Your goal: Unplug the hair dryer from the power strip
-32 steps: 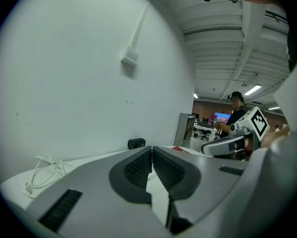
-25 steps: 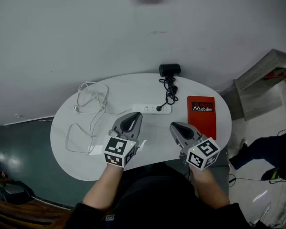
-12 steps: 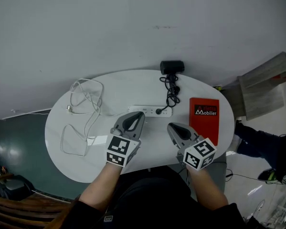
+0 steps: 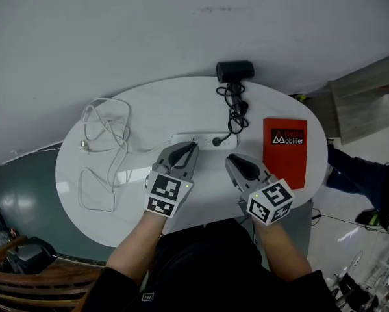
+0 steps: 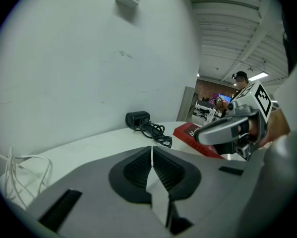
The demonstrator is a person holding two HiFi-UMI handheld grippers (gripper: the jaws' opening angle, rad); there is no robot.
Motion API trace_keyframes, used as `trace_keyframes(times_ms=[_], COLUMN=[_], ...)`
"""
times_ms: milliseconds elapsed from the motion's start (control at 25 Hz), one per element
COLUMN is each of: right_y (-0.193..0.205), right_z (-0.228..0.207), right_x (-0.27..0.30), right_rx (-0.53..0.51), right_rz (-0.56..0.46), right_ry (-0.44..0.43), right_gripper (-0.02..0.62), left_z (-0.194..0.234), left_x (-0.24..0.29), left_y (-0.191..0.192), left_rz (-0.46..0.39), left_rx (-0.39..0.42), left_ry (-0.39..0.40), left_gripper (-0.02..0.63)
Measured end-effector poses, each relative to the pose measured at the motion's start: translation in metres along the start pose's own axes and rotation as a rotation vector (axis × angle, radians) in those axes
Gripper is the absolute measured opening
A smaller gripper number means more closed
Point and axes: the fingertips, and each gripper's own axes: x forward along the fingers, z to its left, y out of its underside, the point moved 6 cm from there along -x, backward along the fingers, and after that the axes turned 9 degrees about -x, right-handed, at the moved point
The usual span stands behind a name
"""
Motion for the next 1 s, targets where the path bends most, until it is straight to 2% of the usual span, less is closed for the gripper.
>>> trace_keyframes(times_ms=[320,360,400,480,560,720,1000], right_y=[0.006,0.007,0.008,0.01,0.01,0.013,0.022], right_z=[-0.011,-0.013,-0.015,-0.019,-0.023,-0.029,-0.034], right_x=[0.011,0.013,0.015,0.02,0.025,0.038,0.059], right_rx=[0.005,0.005,0.005,0.002,-0.001,-0.003,-0.043], right_rz=[0.019,0.021,0.023,0.027,0.025,0.028,0.052], right_ry=[0.019,0.019,0.018,0.014,0.012,0.004,0.007], right_gripper=[0.038,0.038,0.038,0.04,0.043,0.112,0.126], left_z=[0.014,0.015,0.015,0.014,0.01,0.007,0.003], left_x=[0.032,0.035,0.038,0.045,0.051,0.06,0.066], left_y=[0.013,0.015,0.018,0.023,0.027,0.035,0.042], left_rz=[0.046,0.054,0.063,0.084,0.103,0.143,0.204], left_rx=[0.022,0.024,0.024,0.032,0.052,0.101,0.186], left_ry=[0.0,-0.003,-0.003,0.006,0.016,0.003,-0.032], left_gripper=[0.02,0.033,0.08,0.092,0.092,0.094,0.105])
